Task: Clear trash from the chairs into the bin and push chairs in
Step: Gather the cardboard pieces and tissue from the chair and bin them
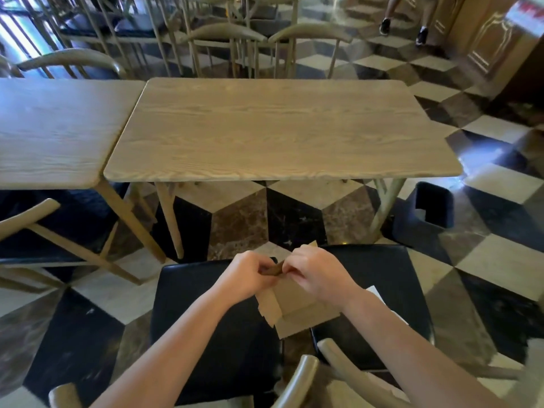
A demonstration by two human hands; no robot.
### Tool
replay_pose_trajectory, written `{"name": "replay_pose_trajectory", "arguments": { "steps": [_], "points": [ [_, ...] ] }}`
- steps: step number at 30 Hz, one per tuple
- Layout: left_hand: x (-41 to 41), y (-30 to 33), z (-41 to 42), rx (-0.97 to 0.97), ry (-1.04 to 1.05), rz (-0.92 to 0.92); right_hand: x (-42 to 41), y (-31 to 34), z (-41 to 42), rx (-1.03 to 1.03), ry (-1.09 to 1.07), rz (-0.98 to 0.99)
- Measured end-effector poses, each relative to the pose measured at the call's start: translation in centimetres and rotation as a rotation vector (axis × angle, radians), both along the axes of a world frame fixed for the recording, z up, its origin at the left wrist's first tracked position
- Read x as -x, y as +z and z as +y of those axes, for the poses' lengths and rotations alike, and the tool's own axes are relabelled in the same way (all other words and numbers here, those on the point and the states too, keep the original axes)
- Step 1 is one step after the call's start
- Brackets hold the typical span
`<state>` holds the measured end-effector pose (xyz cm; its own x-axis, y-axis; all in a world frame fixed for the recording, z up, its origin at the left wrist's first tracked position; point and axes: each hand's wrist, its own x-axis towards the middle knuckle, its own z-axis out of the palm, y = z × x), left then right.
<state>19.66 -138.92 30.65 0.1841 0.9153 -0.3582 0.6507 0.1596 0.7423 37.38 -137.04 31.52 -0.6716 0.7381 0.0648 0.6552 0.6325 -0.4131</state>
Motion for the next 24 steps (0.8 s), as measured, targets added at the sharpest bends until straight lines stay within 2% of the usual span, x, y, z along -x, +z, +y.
{"name": "replay_pose_trajectory", "arguments": {
  "steps": [7, 12, 14, 18, 24],
  "points": [
    [-8.3, -1.0, 1.9, 0.034, 0.031, 0.050, -8.8, -2.1, 2.0, -0.151, 0.013, 0.061],
    [-16.4, -2.8, 3.4, 0.132, 0.143, 0.024, -18.7, -5.5, 3.9, -0.197, 0.066, -0.025],
    [-19.5, -3.8, 4.2, 0.181, 0.205, 0.008, -22.8, -7.3, 4.1, -0.150, 0.020, -0.046],
    [-23.9, -5.9, 4.7, 0.213, 0.428, -0.081, -30.8, -11.4, 4.8, 0.010, -0.260, -0.031],
    [-26.2, -10.5, 3.9, 0.342, 0.649, -0.068, -35.9, -20.0, 3.8, 0.300, -0.310, -0.284]
  ]
}}
